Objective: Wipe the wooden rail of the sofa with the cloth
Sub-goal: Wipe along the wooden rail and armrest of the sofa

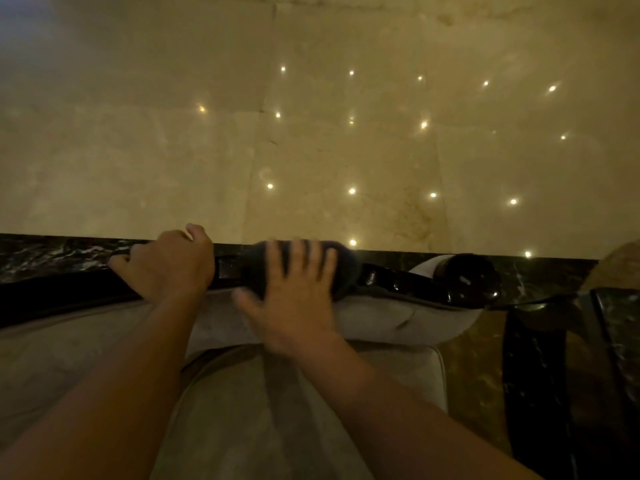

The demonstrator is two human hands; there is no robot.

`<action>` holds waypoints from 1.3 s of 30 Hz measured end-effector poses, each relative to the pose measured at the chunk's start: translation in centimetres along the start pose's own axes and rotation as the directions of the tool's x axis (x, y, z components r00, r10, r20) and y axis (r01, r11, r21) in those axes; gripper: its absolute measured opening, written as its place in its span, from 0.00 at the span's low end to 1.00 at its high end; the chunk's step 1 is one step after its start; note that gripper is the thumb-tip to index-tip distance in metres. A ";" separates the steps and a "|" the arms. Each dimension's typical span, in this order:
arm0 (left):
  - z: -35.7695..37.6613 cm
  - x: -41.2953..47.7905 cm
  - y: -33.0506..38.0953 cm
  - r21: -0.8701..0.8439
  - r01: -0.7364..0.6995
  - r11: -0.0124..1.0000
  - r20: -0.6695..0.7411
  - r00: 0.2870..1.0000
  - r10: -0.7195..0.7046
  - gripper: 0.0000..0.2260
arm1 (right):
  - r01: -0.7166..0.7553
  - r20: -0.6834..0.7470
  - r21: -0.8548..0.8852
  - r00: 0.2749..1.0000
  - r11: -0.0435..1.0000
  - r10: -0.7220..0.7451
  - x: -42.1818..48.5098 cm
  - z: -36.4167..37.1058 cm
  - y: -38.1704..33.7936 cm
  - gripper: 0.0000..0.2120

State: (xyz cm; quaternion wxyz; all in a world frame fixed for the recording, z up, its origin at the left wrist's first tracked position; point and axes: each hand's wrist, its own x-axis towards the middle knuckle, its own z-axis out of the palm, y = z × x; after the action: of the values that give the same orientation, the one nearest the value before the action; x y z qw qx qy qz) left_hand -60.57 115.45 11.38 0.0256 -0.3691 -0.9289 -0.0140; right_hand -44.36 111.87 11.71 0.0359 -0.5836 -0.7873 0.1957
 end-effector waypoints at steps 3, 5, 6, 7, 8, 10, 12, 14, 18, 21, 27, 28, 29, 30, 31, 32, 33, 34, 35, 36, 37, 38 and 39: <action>0.2 0.5 -0.2 -0.036 -0.004 0.999 -0.012 1.000 0.004 0.31 | 0.210 0.149 -0.031 0.968 0.977 -0.203 0.6 1.4 -3.4 0.42; 0.1 0.1 0.3 -0.045 -0.006 0.999 -0.023 1.000 0.005 0.31 | 0.294 0.124 -0.095 0.951 0.951 -0.282 0.0 1.2 -1.0 0.42; 0.0 0.2 0.3 -0.033 -0.002 0.999 -0.030 1.000 0.001 0.31 | 0.338 0.086 -0.125 0.940 0.933 -0.329 -0.5 1.1 0.8 0.42; -0.1 0.2 -0.1 -0.011 0.003 1.000 -0.032 0.999 -0.003 0.31 | 0.357 0.049 -0.144 0.934 0.923 -0.354 -1.2 0.9 2.6 0.43; -0.2 0.1 -0.5 0.012 0.006 1.000 -0.032 0.999 -0.005 0.31 | 0.340 0.023 -0.152 0.940 0.928 -0.340 -2.1 0.6 4.6 0.44; -0.1 0.3 -0.9 0.031 0.000 1.000 -0.028 1.000 0.000 0.32 | 0.227 -0.007 -0.146 0.973 0.963 -0.230 -4.1 -0.2 8.5 0.46; -0.1 0.1 0.0 0.018 -0.005 1.000 -0.014 1.000 0.005 0.32 | 0.091 0.025 -0.159 0.996 0.983 -0.088 -5.3 -1.4 11.8 0.48; 0.0 -0.5 1.0 0.014 -0.010 1.000 -0.008 1.000 0.010 0.32 | -0.077 0.075 -0.118 0.993 0.990 0.086 -5.2 -2.2 12.9 0.49; 0.2 -0.9 0.7 0.028 -0.001 1.000 0.001 1.000 0.001 0.30 | -0.094 0.189 -0.004 0.977 0.996 0.094 -2.3 -2.3 8.8 0.51; -0.5 0.6 0.2 0.022 0.018 1.000 -0.031 0.999 -0.017 0.30 | 0.152 0.188 -0.052 0.972 0.987 -0.140 -0.5 -2.2 4.9 0.52; 0.4 0.8 -0.8 -0.018 0.039 0.999 0.024 0.999 -0.039 0.30 | 0.372 0.245 -0.094 0.908 0.924 -0.341 -0.9 -0.7 3.2 0.56; 0.3 0.9 -0.4 -0.029 0.048 0.998 0.032 0.998 -0.047 0.30 | 0.394 0.238 -0.108 0.902 0.913 -0.361 -0.9 -0.9 4.2 0.55; 0.2 0.9 0.0 -0.015 0.031 0.999 0.043 0.999 -0.031 0.30 | 0.405 0.231 -0.114 0.899 0.907 -0.373 -1.2 -1.1 5.4 0.54; 0.1 0.4 0.6 0.009 -0.010 1.000 0.057 0.998 0.010 0.31 | 0.404 0.224 -0.113 0.900 0.908 -0.373 -1.9 -1.4 6.7 0.53; -0.2 -0.7 1.4 0.031 -0.071 0.997 0.069 0.995 0.069 0.32 | 0.397 0.215 -0.111 0.905 0.911 -0.368 -2.9 -1.4 7.9 0.53; -0.5 -2.2 2.5 0.045 -0.146 0.988 0.073 0.987 0.143 0.33 | 0.382 0.204 -0.111 0.912 0.917 -0.356 -3.9 -1.2 9.0 0.53; -0.7 -4.1 3.9 0.045 -0.229 0.972 0.073 0.972 0.225 0.33 | 0.358 0.187 -0.106 0.923 0.928 -0.335 -5.2 -1.0 10.1 0.52; -1.0 -6.1 5.7 0.031 -0.308 0.951 0.073 0.950 0.305 0.32 | 0.322 0.162 -0.087 0.938 0.943 -0.306 -6.4 -0.8 11.3 0.52; -1.3 -8.0 7.6 0.008 -0.373 0.928 0.074 0.925 0.372 0.31 | 0.273 0.135 -0.050 0.955 0.961 -0.264 -7.6 -0.6 12.5 0.51; -1.6 -9.8 9.4 -0.018 -0.425 0.905 0.077 0.902 0.425 0.29 | 0.211 0.117 -0.007 0.971 0.977 -0.209 -8.8 -0.4 13.8 0.50; -1.9 -11.3 11.2 -0.050 -0.471 0.881 0.074 0.878 0.473 0.29 | 0.134 0.108 0.023 0.985 0.991 -0.136 -9.7 -0.3 15.5 0.49; -2.1 -12.7 13.0 -0.084 -0.513 0.854 0.065 0.853 0.518 0.28 | 0.042 0.105 0.037 0.993 0.998 -0.046 -10.5 -0.5 17.5 0.48; -2.3 -13.9 14.4 -0.118 -0.543 0.832 0.059 0.832 0.551 0.28 | -0.054 0.108 0.035 0.993 0.998 0.049 -11.0 -0.8 19.6 0.46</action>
State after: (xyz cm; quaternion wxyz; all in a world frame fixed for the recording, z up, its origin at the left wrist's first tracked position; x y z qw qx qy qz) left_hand -40.55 116.31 12.94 -0.0313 -0.6205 -0.7828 -0.0342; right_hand -22.91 106.51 7.44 -0.0003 -0.5916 -0.7689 0.2425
